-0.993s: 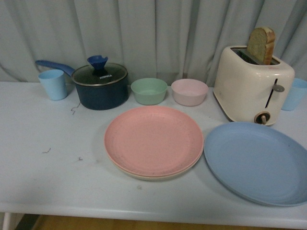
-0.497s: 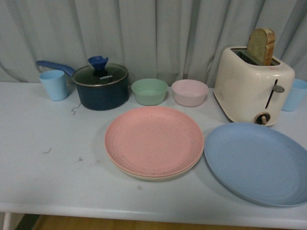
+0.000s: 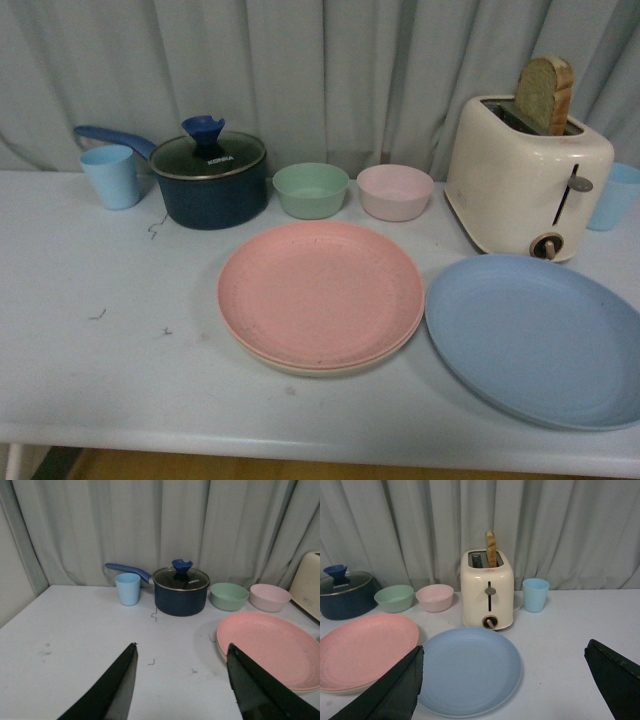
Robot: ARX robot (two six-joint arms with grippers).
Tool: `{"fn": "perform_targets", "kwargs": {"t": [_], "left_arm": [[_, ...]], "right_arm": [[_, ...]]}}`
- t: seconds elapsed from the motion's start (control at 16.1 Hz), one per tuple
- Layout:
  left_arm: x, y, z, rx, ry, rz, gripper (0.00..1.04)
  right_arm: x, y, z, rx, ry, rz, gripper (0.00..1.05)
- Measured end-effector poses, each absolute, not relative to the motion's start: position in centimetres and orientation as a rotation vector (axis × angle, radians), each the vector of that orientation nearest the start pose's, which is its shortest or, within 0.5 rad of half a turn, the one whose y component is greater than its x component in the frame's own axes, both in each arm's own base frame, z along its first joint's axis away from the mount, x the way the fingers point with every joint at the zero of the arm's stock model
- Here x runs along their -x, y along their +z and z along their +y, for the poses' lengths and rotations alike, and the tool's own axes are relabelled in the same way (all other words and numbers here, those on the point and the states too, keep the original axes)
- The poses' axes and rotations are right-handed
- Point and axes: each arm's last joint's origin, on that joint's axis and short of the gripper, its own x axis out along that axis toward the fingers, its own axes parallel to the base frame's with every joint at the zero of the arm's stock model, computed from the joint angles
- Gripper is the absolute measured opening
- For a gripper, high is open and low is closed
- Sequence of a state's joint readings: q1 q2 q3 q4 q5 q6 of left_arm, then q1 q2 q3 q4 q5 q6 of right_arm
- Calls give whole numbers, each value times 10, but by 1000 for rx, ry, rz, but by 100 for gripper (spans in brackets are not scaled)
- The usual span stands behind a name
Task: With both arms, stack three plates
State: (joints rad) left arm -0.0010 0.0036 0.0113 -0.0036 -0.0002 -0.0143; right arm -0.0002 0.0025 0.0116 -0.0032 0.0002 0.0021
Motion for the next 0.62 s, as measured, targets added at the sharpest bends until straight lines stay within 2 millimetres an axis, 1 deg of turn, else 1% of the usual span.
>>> {"fn": "perform_targets", "kwargs": {"t": [0.12, 0.19, 0.25, 0.31, 0.37, 0.43, 0.5, 0.62], "left_arm": [[-97, 167, 0, 14, 0, -4, 74], [-97, 167, 0, 14, 0, -4, 87], [-97, 167, 0, 14, -1, -5, 99], [-97, 167, 0, 14, -1, -4, 97], [-97, 167, 0, 14, 0, -4, 98], [-97, 167, 0, 14, -1, -4, 98], [-97, 167, 0, 14, -1, -4, 98], [-97, 167, 0, 14, 0, -4, 98]], "right_arm": [[-97, 166, 0, -1, -2, 9, 98], [-100, 166, -1, 0, -20, 227, 98], [-113, 178, -7, -21, -52, 351, 98], [-131, 200, -14, -50, -56, 385, 98], [-145, 215, -17, -76, -34, 408, 98], [-160, 222, -22, -101, -26, 457, 98], [-180, 223, -31, -131, -39, 534, 98], [-210, 215, -45, -165, -66, 635, 98]]}}
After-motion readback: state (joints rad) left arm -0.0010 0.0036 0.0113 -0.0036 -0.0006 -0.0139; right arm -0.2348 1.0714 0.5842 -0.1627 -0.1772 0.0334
